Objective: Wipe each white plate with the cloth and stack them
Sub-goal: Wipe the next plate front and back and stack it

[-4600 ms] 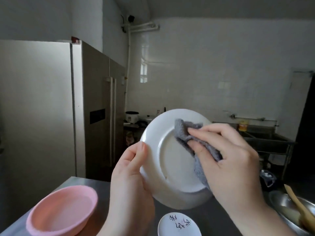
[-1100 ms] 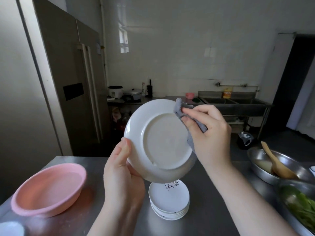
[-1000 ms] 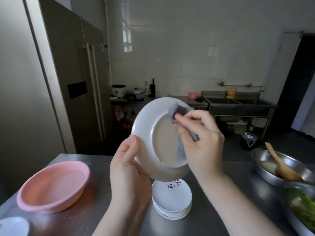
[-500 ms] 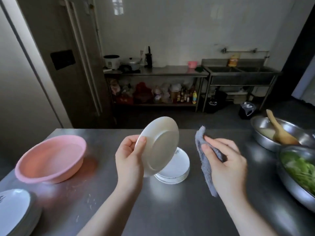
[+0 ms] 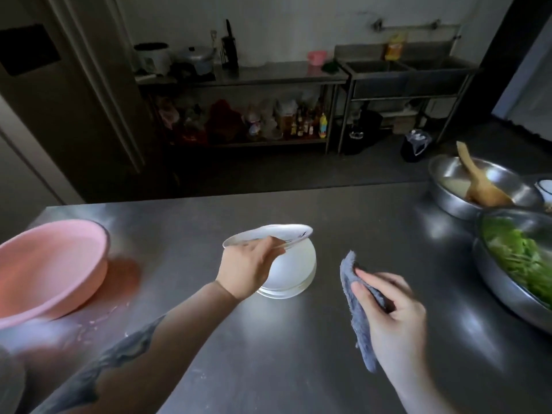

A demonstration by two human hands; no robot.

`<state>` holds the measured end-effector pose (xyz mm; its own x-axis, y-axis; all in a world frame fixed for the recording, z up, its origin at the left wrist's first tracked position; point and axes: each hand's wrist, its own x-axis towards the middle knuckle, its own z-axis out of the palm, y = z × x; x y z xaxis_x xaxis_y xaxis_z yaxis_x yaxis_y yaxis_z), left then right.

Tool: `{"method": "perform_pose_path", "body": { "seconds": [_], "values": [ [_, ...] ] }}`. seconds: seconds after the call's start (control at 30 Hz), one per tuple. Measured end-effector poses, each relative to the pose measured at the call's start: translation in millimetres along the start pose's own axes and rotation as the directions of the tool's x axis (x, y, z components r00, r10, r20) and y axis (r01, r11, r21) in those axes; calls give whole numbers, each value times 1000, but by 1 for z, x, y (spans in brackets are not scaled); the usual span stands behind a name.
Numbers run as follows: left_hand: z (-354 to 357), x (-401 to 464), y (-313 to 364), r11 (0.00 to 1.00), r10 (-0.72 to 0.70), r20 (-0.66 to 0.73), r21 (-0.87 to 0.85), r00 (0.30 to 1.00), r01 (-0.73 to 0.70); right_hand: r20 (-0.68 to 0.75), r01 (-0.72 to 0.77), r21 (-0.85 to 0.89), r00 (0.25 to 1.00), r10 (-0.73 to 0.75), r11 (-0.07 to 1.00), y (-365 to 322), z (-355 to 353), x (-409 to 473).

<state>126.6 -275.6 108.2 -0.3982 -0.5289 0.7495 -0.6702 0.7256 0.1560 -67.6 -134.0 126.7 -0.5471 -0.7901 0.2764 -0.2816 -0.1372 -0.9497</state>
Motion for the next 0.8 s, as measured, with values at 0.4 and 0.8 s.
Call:
{"method": "perform_pose_path", "body": {
  "seconds": [0.4, 0.8],
  "values": [
    [42, -53, -7, 953, -176, 212, -206, 961, 220, -27, 4, -68, 1000, -6, 998, 26, -2, 2],
    [74, -51, 1, 801, -430, 610, -83, 666, 593, 21, -13, -48, 1000, 14, 999, 28, 10, -6]
  ]
}}
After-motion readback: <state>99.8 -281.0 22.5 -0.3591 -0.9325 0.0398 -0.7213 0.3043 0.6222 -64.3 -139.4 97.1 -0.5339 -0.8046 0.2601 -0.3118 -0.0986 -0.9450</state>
